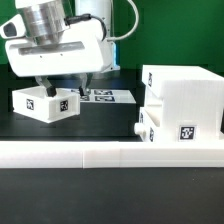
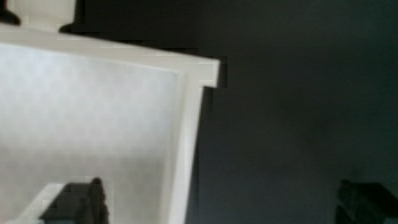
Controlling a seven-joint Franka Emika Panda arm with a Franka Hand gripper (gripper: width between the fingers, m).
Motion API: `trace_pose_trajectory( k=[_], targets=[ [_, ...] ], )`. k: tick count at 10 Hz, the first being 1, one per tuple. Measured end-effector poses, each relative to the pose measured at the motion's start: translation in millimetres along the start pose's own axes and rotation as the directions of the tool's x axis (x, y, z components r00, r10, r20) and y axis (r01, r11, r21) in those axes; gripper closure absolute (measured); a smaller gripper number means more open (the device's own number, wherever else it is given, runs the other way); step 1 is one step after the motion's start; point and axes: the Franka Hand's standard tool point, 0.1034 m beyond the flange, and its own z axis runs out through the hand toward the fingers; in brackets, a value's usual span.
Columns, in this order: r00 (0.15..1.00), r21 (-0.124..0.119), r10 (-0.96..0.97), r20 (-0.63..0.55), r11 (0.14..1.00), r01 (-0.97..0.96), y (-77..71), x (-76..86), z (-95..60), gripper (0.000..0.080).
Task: Assemble drawer
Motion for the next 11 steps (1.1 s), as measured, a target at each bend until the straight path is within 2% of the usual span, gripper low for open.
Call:
trace_pose_trajectory(
  k=[4,6,7,8,9,11],
  targets=[
    [0.999,-0.014,-0.029,-0.026,1.0,0.028,-3.4,-11.8,22.9,0.0151],
    [0.999,-0.015,-0.047,-0.026,0.999,0.047,-2.8,-12.7,28.7,0.0151],
    [0.998,-0.016,-0.064,-0.026,0.998,0.064,-2.2,-12.7,29.9,0.0278],
    [0.996,-0.017,-0.08,-0.028,0.997,0.08,-1.4,-12.2,30.8,0.0278],
    [0.995,-0.017,-0.091,-0.028,0.996,0.091,-1.2,-12.2,31.4,0.0439],
    [0.995,-0.018,-0.1,-0.027,0.995,0.1,-1.2,-12.5,31.8,0.0707]
  ],
)
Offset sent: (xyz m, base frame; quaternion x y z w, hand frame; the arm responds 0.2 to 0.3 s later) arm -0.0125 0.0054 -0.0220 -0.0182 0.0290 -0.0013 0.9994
